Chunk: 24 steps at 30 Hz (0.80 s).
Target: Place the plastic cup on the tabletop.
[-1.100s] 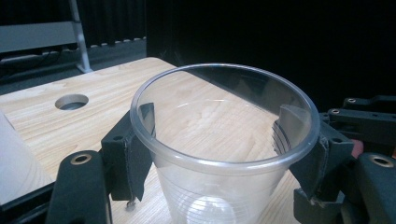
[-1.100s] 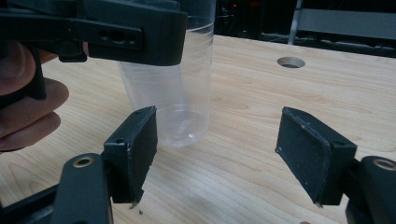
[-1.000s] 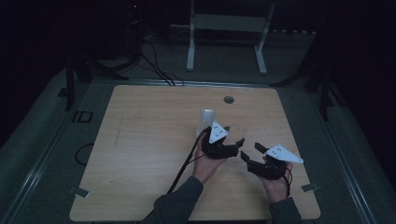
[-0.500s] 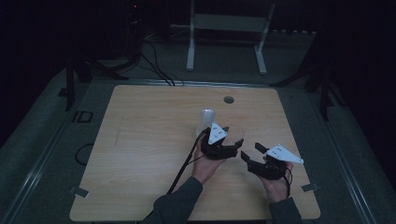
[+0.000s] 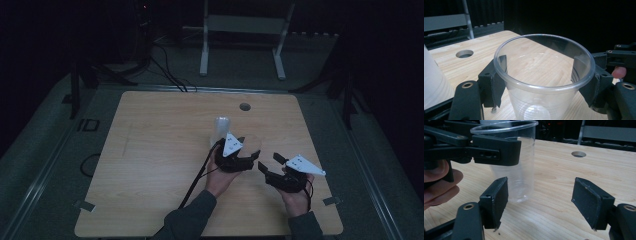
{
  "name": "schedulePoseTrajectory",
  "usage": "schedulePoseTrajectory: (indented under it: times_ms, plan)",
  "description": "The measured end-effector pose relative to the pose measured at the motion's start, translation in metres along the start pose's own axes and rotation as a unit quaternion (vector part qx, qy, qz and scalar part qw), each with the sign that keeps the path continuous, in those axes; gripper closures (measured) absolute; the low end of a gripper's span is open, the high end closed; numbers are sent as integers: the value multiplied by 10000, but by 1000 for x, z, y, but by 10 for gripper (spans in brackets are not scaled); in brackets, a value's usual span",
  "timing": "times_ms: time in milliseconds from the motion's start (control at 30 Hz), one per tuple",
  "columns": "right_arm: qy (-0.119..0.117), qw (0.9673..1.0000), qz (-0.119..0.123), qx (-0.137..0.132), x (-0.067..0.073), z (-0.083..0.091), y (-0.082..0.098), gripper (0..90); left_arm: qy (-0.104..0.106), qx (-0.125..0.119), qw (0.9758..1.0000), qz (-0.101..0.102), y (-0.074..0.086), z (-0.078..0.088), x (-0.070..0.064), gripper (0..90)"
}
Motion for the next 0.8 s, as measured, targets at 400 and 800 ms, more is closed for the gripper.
schedulePoseTrajectory:
  times_ms: [400, 800]
  plan:
    - [12, 10000, -7, -5, -1, 0, 0, 289, -14, 21, 10000, -27, 5, 0, 3, 294]
    - [25, 10000, -13, -14, -1, 1, 0, 289, 5, 14, 10000, -50, 9, 0, 5, 294]
Point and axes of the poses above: each handheld gripper's, and its own axes: z roughly backward along the jaws, y roughly out of its underside, x roughly to its left, the point moved 8 cm from there along -z, roughly forward along the jaws, and after that the axes turned 11 degrees about z, right-handed, at the moved point
